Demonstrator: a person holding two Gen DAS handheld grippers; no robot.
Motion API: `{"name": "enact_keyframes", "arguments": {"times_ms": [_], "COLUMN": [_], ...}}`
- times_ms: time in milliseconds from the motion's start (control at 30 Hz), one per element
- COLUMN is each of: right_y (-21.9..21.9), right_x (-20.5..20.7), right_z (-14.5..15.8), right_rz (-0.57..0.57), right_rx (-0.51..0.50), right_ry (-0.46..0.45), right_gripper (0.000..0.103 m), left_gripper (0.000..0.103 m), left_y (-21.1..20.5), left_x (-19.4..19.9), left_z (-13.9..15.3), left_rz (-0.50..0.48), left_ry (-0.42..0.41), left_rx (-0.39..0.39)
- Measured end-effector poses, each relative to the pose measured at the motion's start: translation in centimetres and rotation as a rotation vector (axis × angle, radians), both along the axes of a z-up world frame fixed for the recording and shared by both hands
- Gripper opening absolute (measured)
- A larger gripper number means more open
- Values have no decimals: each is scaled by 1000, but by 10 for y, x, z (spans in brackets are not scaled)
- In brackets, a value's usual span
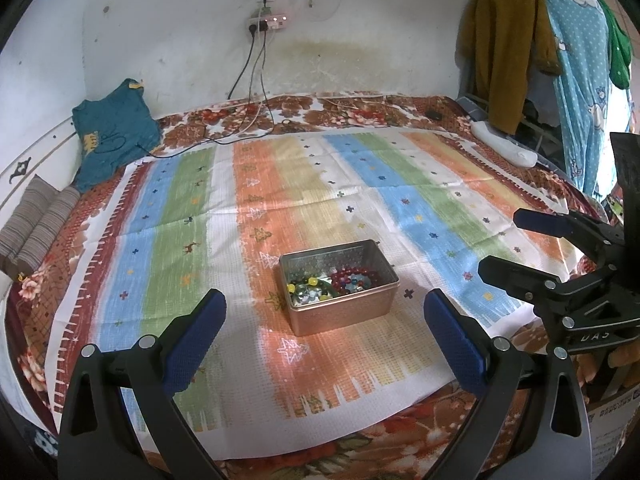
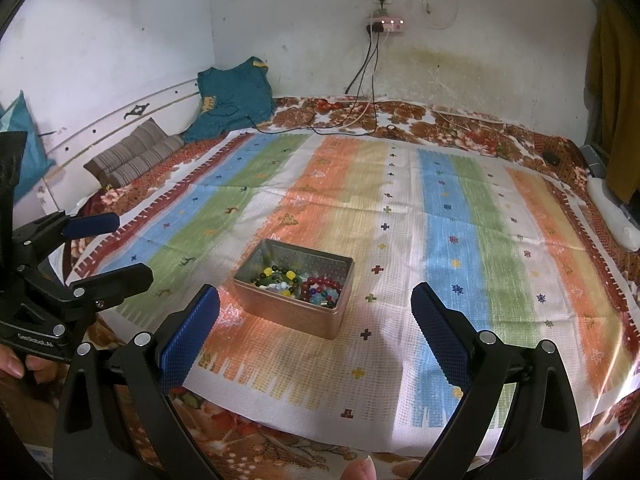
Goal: Organize jewelry
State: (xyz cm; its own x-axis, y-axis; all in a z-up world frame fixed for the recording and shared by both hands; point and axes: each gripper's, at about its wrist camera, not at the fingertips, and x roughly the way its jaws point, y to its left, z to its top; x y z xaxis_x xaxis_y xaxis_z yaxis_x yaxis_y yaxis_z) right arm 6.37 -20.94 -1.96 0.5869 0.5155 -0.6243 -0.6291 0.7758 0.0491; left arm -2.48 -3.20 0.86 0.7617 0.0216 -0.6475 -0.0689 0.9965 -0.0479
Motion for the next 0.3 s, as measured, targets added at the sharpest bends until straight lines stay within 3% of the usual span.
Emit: {"name": "enact_keyframes", "arguments": {"times_ms": [300], "right_y": [-1], "right_x": [0], "right_z": [0], "right_rz": [0], "right_rx": [-2], "right_ry": [1], "right_gripper": [97], "left_gripper": [97], "left_y": [1], "left_x": [1], "left_z": [0], "left_rz": [-6], "left_ry": [6], "left_rx": [-7]}}
